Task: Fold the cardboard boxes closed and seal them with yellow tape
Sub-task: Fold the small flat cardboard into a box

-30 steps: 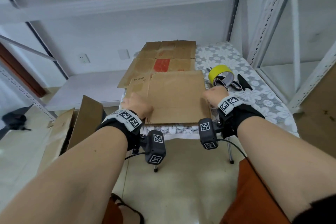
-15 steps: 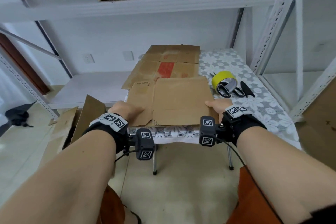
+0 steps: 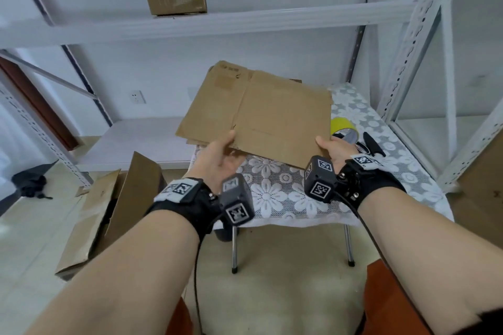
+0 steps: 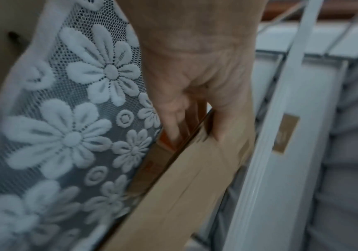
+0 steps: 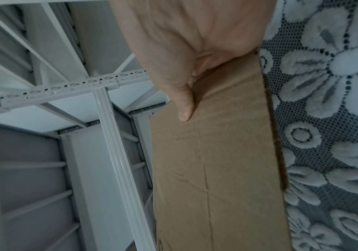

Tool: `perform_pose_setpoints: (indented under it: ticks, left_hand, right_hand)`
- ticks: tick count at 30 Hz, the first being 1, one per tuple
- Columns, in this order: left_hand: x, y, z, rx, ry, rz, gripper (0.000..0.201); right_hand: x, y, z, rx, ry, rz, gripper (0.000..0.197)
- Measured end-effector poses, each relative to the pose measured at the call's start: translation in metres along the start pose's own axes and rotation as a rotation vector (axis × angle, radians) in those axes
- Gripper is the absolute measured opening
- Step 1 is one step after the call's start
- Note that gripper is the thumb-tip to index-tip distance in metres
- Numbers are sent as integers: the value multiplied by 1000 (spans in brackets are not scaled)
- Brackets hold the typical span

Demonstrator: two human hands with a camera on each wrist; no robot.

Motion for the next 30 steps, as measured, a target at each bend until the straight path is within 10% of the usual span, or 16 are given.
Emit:
perform_pose_setpoints:
  ticks: [8, 13, 30]
  left_hand:
    - [3, -13, -10, 4, -107, -68, 13]
    - [3, -7, -26, 118, -242, -146, 13]
    - [2, 11, -51, 409, -454, -157, 45]
  right_hand:
    - [40, 37, -19, -188, 803, 330, 59]
    - [50, 69, -82, 282, 988, 641, 109]
    - [40, 68, -72, 269, 664, 604, 119]
Point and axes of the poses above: each hand's wrist, its own y-axis away from the middle knuckle, its own z-axis out of the back of the hand, x = y × z, the point moved 5 cm from there along -y, towards the middle knuckle, and after that the axes turned 6 degrees about y, right-handed, at the moved point
